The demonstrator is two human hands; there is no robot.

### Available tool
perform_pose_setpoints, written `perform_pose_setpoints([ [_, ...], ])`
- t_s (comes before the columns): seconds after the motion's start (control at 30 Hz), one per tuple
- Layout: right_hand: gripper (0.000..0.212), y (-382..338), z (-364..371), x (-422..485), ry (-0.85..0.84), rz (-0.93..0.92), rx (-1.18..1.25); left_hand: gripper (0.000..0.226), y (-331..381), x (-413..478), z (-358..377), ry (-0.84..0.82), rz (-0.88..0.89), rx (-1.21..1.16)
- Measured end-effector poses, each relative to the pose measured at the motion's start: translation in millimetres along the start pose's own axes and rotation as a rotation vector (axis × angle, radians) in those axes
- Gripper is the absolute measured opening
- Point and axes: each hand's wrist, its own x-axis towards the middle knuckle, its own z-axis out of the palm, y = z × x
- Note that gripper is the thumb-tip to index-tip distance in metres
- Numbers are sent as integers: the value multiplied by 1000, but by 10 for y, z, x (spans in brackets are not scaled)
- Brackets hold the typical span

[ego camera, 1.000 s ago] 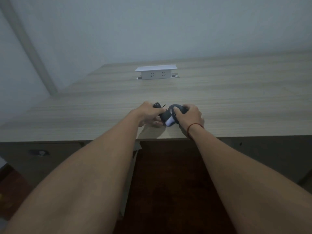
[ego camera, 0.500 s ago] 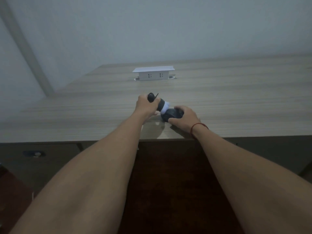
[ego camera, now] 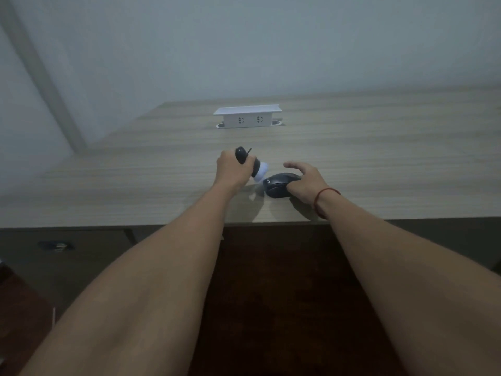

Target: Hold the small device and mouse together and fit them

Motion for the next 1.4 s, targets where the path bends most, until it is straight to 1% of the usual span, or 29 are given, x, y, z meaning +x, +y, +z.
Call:
perform_pose_setpoints([
  [0.07,59,-11,-21,-32,18,21,55,16,53,-30,38,-5,-2,-57],
  [0.1,57,-14,-29,-33,26,36,90,19,50,-44,66,-32,3,-36],
  [0.17,45,-16,-21,-36,55,68,136,26,16,-75,86,-69,7,63],
  [0.2,40,-3,-8,-37,88,79,118,29,-2,-73,77,-78,6,121],
  [0.23,42,23,12,-28,122,79,18,31,-18,-58,65,-84,7,167],
  [0.3,61,73,71,-37,179,63,-293,30,-22,-49,40,-62,21,184],
  [0.33,69,80,99,-52,210,49,-372,28,-17,-58,39,-50,19,146],
  [0.37,73,71,119,-59,230,42,-383,27,-10,-76,44,-42,4,86],
  [0.43,76,69,115,-30,223,47,-324,25,-36,-105,57,-50,-33,35],
  [0.53,74,80,45,18,133,45,-92,15,-68,-78,23,-132,-40,104],
  [0.57,72,81,30,27,99,40,-21,15,-46,-61,8,-141,-32,92],
  [0.63,67,68,23,38,66,27,36,22,10,-29,12,-122,-29,-3],
  [0.7,64,67,40,52,70,25,49,28,53,-36,56,-104,-52,-66],
  [0.87,75,95,59,17,150,79,-3,33,40,16,46,-171,-109,96],
  [0.9,74,91,66,17,148,79,-3,33,53,35,28,-157,-121,75],
  [1.0,71,78,89,13,104,66,4,34,77,16,54,-87,-155,-37],
  [1.07,70,74,86,-7,74,51,6,33,17,-18,111,-131,-149,24],
  [1.13,69,71,64,-26,55,38,13,31,-29,-22,129,-150,-168,34],
  [1.23,69,59,47,-37,26,16,9,26,-19,43,127,-58,-171,-88],
  [1.3,73,63,53,-31,3,3,3,24,-7,51,174,-7,-159,-99],
  [1.4,65,84,50,-3,-10,-14,6,26,-59,-8,270,-60,-198,-57],
])
